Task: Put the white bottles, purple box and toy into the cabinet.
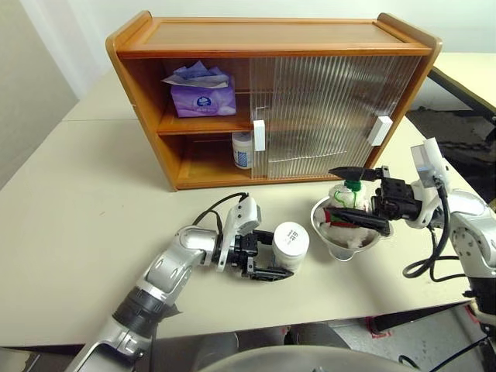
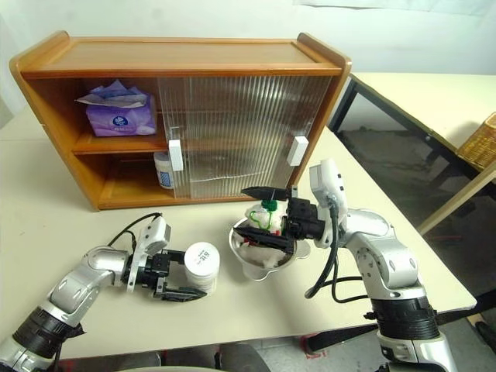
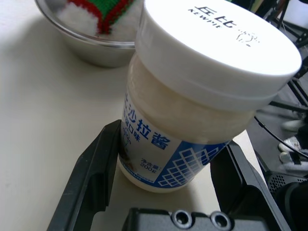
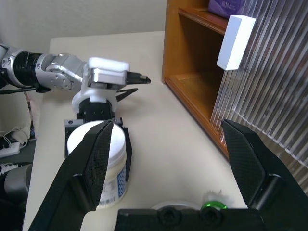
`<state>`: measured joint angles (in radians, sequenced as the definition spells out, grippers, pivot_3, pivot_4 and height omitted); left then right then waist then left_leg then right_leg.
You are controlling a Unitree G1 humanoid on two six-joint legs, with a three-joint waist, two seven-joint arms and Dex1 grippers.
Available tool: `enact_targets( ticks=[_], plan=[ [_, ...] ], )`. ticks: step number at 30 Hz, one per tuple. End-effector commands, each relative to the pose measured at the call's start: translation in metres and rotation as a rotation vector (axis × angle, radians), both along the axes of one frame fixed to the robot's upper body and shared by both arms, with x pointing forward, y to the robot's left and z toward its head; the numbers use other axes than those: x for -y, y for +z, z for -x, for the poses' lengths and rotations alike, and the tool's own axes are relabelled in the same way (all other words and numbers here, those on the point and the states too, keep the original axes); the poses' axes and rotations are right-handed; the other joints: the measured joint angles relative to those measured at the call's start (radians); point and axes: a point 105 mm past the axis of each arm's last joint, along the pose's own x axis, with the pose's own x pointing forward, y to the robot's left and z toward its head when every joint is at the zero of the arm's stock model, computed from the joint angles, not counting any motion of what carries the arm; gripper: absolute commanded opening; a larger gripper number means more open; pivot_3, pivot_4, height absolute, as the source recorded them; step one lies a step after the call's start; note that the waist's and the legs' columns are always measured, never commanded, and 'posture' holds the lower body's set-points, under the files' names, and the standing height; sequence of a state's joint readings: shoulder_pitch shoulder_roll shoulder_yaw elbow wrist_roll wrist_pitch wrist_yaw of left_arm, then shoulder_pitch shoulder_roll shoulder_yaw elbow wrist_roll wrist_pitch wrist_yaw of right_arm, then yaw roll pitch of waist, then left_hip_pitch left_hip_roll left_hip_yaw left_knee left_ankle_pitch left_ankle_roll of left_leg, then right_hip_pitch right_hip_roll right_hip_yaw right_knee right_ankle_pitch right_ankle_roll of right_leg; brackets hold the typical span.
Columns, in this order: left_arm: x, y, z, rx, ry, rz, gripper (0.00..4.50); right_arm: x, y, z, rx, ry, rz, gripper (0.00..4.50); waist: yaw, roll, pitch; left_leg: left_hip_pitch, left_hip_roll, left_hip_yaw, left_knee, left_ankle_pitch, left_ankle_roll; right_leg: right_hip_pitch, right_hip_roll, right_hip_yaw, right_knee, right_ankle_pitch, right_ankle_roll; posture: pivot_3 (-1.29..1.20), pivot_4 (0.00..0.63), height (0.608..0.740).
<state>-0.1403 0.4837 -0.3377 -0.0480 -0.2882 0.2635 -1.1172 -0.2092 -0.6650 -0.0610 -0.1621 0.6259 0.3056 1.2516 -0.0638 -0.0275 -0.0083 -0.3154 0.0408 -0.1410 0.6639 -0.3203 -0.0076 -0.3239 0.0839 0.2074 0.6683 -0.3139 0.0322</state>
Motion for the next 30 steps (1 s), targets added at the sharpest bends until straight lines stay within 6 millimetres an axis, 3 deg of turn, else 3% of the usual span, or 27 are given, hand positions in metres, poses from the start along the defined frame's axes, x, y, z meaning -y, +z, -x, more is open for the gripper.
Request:
enact_targets(
  ticks=[1, 8, 10, 14, 19, 30],
  plan=[
    [-0.021, 0.023, -0.019, 0.110, 0.142, 0.044, 3.11, 0.001, 0.000, 0.001, -0.019, 0.004, -0.011, 4.50, -0.002, 0.000, 0.000, 0.000, 0.000, 0.000, 0.000, 0.000, 0.000, 0.000, 0.000, 0.000, 0.000, 0.000, 0.000, -0.11, 0.000, 0.740],
    [-0.060, 0.042, -0.040, 0.209, 0.423, 0.089, 3.11, -0.007, 0.014, 0.002, -0.046, -0.041, -0.225, 4.50, 0.000, 0.001, 0.000, 0.001, 0.000, 0.000, 0.000, 0.001, -0.001, 0.000, 0.000, 0.000, 0.000, -0.003, 0.002, -0.09, 0.000, 0.740],
    [-0.073, 0.045, -0.048, 0.246, 0.525, 0.087, 3.11, -0.011, 0.012, 0.005, -0.063, -0.049, -0.270, 4.50, 0.004, 0.001, 0.001, 0.001, 0.000, 0.000, 0.000, 0.001, -0.001, -0.001, 0.000, 0.000, 0.000, 0.001, -0.006, -0.09, 0.000, 0.740],
    [-0.093, 0.054, -0.065, 0.313, 0.708, 0.081, 3.11, -0.016, 0.002, 0.011, -0.074, -0.069, -0.293, 4.50, 0.008, 0.001, 0.001, 0.001, 0.000, 0.000, -0.001, 0.001, -0.001, 0.000, 0.000, 0.000, 0.000, 0.001, -0.007, -0.08, 0.000, 0.740],
    [-0.103, 0.059, -0.079, 0.353, 0.864, 0.073, 3.11, -0.019, -0.002, 0.011, -0.035, -0.115, -0.309, 4.50, 0.008, 0.001, 0.001, 0.001, 0.000, 0.000, -0.001, 0.001, -0.001, 0.000, 0.000, 0.000, 0.000, 0.001, -0.007, -0.08, 0.000, 0.740],
    [-0.108, 0.046, -0.100, 0.343, 1.042, -0.004, 3.11, -0.027, 0.005, 0.008, 0.026, -0.141, -0.311, 4.50, 0.008, 0.000, 0.001, 0.002, 0.000, 0.000, -0.001, 0.001, -0.001, 0.001, 0.000, 0.000, 0.000, 0.003, -0.007, -0.09, 0.000, 0.740]
  ],
)
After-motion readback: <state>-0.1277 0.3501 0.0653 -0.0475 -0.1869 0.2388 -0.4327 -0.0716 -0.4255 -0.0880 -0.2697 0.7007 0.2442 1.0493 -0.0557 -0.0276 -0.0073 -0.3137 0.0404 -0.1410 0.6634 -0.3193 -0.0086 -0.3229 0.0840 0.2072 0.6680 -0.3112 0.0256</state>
